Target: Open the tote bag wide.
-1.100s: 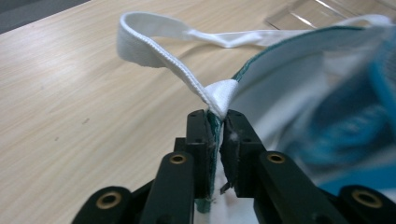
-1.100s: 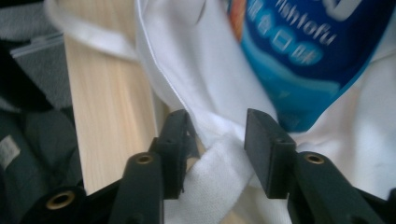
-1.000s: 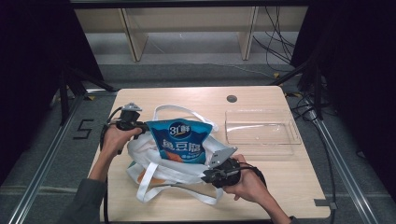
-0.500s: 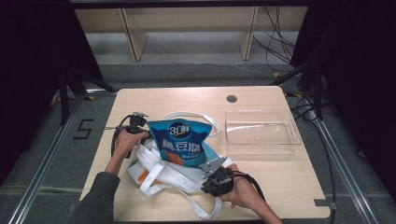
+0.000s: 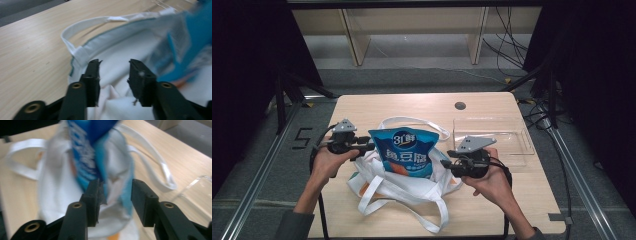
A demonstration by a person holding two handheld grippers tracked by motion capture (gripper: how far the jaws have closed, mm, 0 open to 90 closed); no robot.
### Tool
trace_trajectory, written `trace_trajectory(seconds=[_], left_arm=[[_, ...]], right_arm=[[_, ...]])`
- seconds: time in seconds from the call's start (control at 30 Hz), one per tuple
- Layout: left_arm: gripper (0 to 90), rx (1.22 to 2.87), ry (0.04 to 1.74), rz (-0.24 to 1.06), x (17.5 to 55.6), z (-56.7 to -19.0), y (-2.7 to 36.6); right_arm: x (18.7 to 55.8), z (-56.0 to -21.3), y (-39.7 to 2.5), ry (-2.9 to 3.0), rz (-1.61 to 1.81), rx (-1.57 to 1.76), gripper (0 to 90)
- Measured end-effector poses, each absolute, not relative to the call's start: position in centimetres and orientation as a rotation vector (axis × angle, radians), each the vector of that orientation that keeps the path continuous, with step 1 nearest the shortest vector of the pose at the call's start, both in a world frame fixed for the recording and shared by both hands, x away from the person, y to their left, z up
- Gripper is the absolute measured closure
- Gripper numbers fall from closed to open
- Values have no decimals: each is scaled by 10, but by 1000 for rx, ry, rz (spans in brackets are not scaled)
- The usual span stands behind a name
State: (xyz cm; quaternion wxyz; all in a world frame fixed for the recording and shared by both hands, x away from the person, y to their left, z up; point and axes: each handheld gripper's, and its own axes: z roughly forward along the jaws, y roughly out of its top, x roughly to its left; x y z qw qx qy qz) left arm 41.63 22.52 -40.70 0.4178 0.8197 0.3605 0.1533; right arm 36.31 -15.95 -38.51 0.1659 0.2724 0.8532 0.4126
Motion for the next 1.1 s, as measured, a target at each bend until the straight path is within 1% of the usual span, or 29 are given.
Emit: trace_trajectory(seconds=[0.07, 0.17, 0.2, 0.27, 0.3, 0.33, 0.37, 0.4, 0.43, 0.53, 0.57, 0.63, 0.7, 0.87, 0.93, 0.97, 1.03, 1.07, 1.1], left_arm=[[685, 2051, 883, 366, 407, -411, 225], [743, 2093, 859, 331, 397, -422, 223], [769, 2106, 854, 319, 395, -427, 222], [815, 2140, 851, 289, 390, -440, 219], [842, 2140, 851, 289, 390, -440, 219], [842, 2187, 844, 251, 386, -450, 217], [862, 2211, 834, 244, 384, -455, 216], [877, 2241, 825, 236, 380, -461, 214], [891, 2278, 816, 228, 375, -470, 213], [894, 2307, 812, 234, 369, -476, 213], [894, 2344, 794, 241, 366, -485, 213], [895, 2357, 824, 226, 363, -497, 212], [895, 2371, 801, 229, 362, -498, 213], [894, 2358, 820, 213, 362, -498, 213], [890, 2348, 816, 219, 362, -496, 213], [871, 2339, 800, 230, 362, -493, 214], [794, 2296, 812, 251, 361, -482, 216], [746, 2279, 797, 263, 361, -474, 217], [718, 2279, 797, 263, 361, -474, 217]], right_arm=[[374, -391, -159, 2417, 1154, 785, 625], [384, -399, -155, 2448, 1136, 835, 650], [388, -403, -152, 2446, 1140, 831, 678], [392, -407, -149, 2457, 1081, 830, 780], [392, -407, -149, 2457, 1081, 830, 780], [393, -410, -149, 2444, 1037, 834, 826], [394, -414, -149, 2434, 949, 829, 854], [394, -417, -149, 2432, 903, 823, 862], [395, -426, -149, 2437, 785, 801, 866], [396, -436, -148, 2459, 720, 815, 867], [399, -450, -147, 2473, 637, 798, 867], [400, -462, -143, 2482, 585, 786, 867], [396, -473, -138, 2500, 539, 766, 868], [394, -481, -135, 2515, 517, 767, 867], [397, -483, -138, 2527, 544, 795, 853], [399, -483, -141, 2524, 568, 804, 834], [402, -480, -146, 2511, 631, 854, 746], [400, -475, -149, 2501, 664, 870, 727], [400, -475, -149, 2501, 664, 870, 727]])
